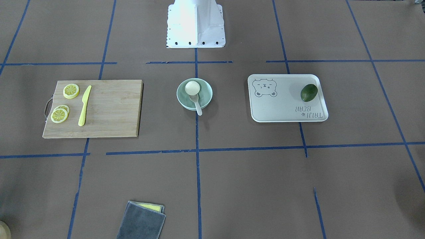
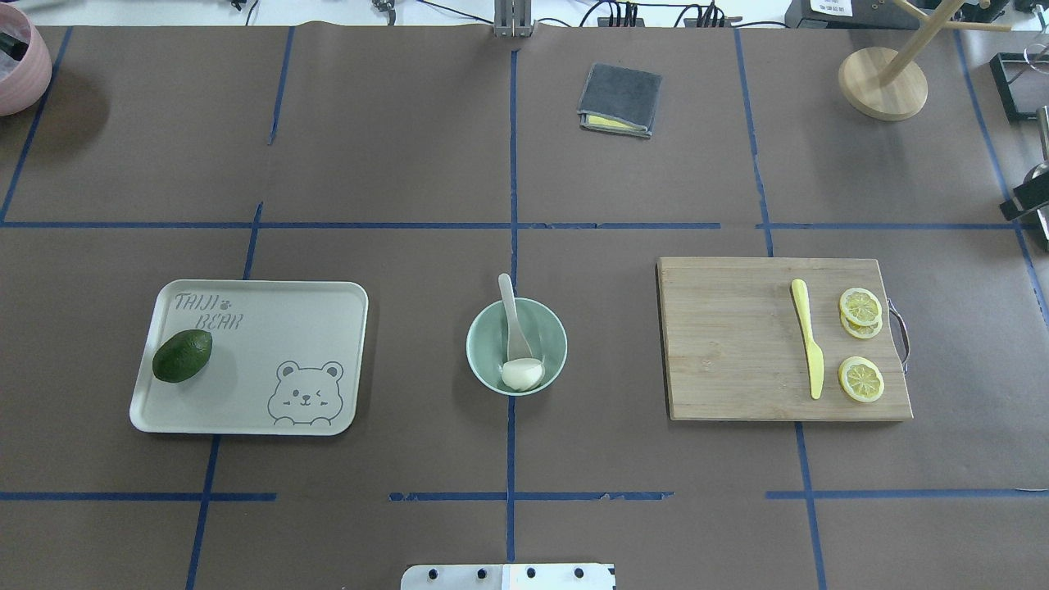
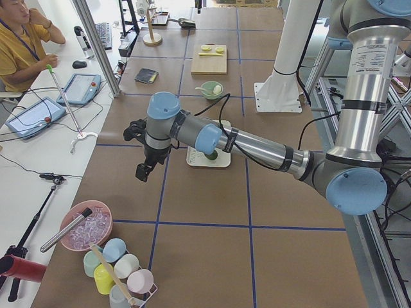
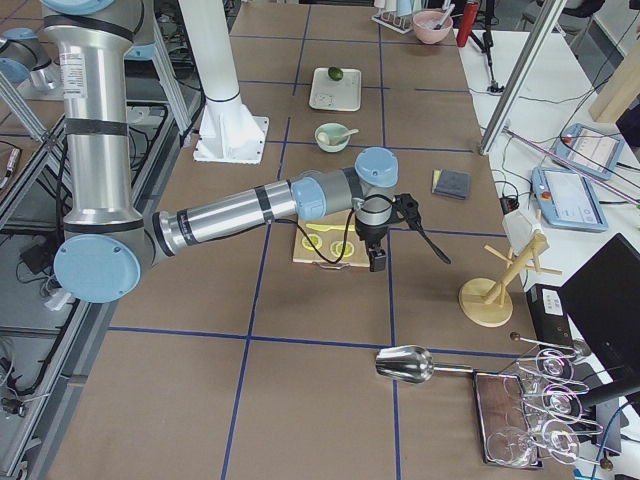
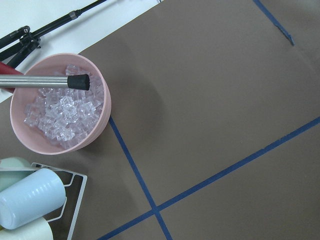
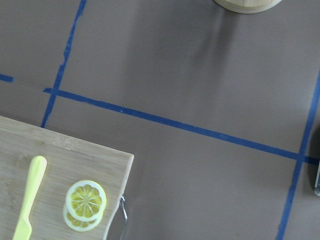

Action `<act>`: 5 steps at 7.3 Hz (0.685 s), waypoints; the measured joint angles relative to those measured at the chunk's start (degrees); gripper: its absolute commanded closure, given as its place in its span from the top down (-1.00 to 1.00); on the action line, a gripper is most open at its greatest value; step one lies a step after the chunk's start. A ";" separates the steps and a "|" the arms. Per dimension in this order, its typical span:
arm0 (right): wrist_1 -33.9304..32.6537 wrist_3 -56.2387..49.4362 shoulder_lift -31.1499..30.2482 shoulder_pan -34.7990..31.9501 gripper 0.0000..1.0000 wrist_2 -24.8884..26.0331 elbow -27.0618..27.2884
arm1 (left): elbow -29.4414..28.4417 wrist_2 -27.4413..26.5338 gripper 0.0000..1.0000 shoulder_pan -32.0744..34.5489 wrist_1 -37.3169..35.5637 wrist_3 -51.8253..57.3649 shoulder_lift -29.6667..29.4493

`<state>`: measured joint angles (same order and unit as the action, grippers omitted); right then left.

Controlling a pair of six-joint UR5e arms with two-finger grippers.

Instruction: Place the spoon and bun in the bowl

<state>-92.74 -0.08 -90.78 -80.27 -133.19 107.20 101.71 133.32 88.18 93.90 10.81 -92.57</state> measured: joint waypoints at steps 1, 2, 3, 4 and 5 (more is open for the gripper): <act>-0.64 -4.15 -1.34 -2.19 1.00 -1.93 -1.19 | -0.82 2.55 1.00 0.26 -0.66 0.12 2.62; -0.80 -7.31 -2.40 -3.96 1.00 -4.78 -2.89 | -2.13 3.76 1.00 0.30 -0.77 0.30 4.48; -0.74 -9.12 -3.57 -4.87 1.00 -7.39 -4.07 | -3.24 4.28 1.00 0.31 -0.83 0.37 5.29; -0.70 -9.61 -4.42 -5.23 1.00 -9.04 -4.53 | -3.69 4.58 1.00 0.32 -0.84 0.39 5.62; -0.75 -9.39 -4.85 -5.36 1.00 -10.19 -4.68 | -3.94 4.68 1.00 0.32 -0.35 0.40 5.63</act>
<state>-93.49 -9.47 -95.63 -85.63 -143.38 102.52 97.77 138.00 88.51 93.55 11.21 -86.94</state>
